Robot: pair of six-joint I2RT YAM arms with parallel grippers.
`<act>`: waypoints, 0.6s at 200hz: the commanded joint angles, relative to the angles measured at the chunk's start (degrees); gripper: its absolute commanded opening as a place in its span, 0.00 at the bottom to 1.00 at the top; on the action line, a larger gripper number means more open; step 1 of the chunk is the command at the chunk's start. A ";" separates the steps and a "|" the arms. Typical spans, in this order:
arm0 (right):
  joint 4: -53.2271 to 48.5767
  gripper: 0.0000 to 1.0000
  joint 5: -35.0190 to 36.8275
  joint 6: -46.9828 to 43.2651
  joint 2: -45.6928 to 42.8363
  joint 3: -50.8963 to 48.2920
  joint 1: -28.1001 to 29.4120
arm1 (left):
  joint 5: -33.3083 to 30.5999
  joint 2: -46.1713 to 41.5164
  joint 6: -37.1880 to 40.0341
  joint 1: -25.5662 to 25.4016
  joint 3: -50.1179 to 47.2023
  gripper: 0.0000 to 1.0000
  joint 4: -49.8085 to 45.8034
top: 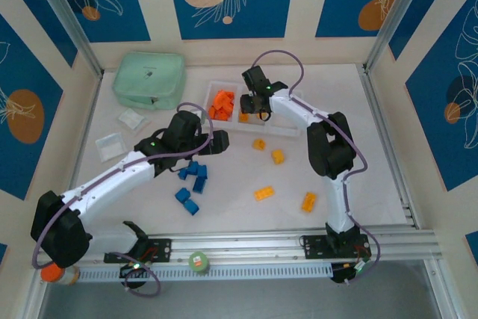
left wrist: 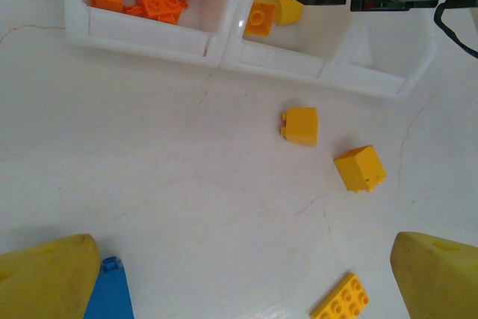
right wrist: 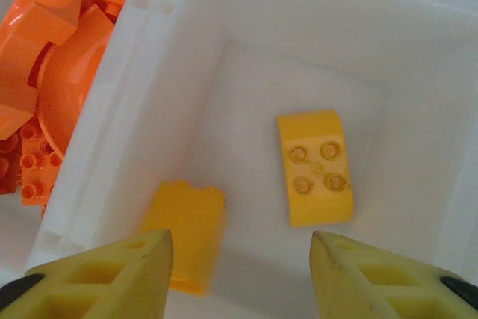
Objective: Sort the legos into containers by color
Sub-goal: Place the lego in the container, then pick up the lego from the center of the table.
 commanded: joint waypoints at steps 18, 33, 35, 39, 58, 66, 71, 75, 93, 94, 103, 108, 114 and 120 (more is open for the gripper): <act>0.02 0.57 -2.73 -0.44 -7.35 -3.65 0.45 | 2.20 -0.53 1.81 0.49 0.93 0.99 -0.93; 0.75 0.59 -3.83 0.24 -11.31 -8.22 0.45 | 2.54 -1.21 1.78 0.49 0.17 0.99 -0.86; 0.85 0.59 -3.94 0.29 -11.91 -8.87 0.49 | 2.61 -1.34 1.80 0.49 0.08 0.99 -0.92; 0.95 0.59 -4.20 0.45 -12.95 -10.06 0.45 | 2.76 -1.59 1.81 0.43 -0.13 0.99 -0.93; 1.05 0.61 -4.51 1.44 -17.68 -15.79 0.45 | 3.16 -2.63 1.78 -0.11 -1.25 0.99 -0.84; 0.93 0.61 -4.65 1.81 -19.57 -18.12 0.45 | 3.16 -3.00 1.70 -0.40 -1.78 0.99 -0.71; 0.84 0.62 -4.67 2.05 -20.67 -19.56 0.45 | 3.16 -3.17 1.62 -0.68 -2.11 0.99 -0.76; 0.79 0.62 -4.68 2.28 -21.52 -20.68 0.45 | 3.16 -3.27 1.56 -0.86 -2.37 0.99 -0.70; 0.48 0.64 -4.58 3.48 -25.07 -25.61 0.36 | 3.16 -3.62 1.00 -1.98 -3.45 0.99 -0.22; 0.46 0.64 -4.59 3.53 -25.28 -25.87 0.32 | 3.16 -3.66 0.92 -2.02 -3.52 0.99 -0.18; 0.59 0.64 -4.38 4.07 -26.80 -28.33 0.28 | 2.93 -3.74 0.24 -2.68 -4.12 0.99 0.32; 0.68 0.64 -4.25 4.47 -27.65 -29.77 0.28 | 2.90 -3.70 -0.16 -3.04 -4.48 0.99 0.65; 0.91 0.65 -4.18 4.83 -28.50 -31.29 0.20 | 2.84 -3.63 -0.58 -3.43 -4.84 0.99 1.02; 1.13 0.65 -4.20 5.06 -29.22 -32.82 0.19 | 2.77 -3.53 -0.87 -3.99 -5.14 0.99 1.54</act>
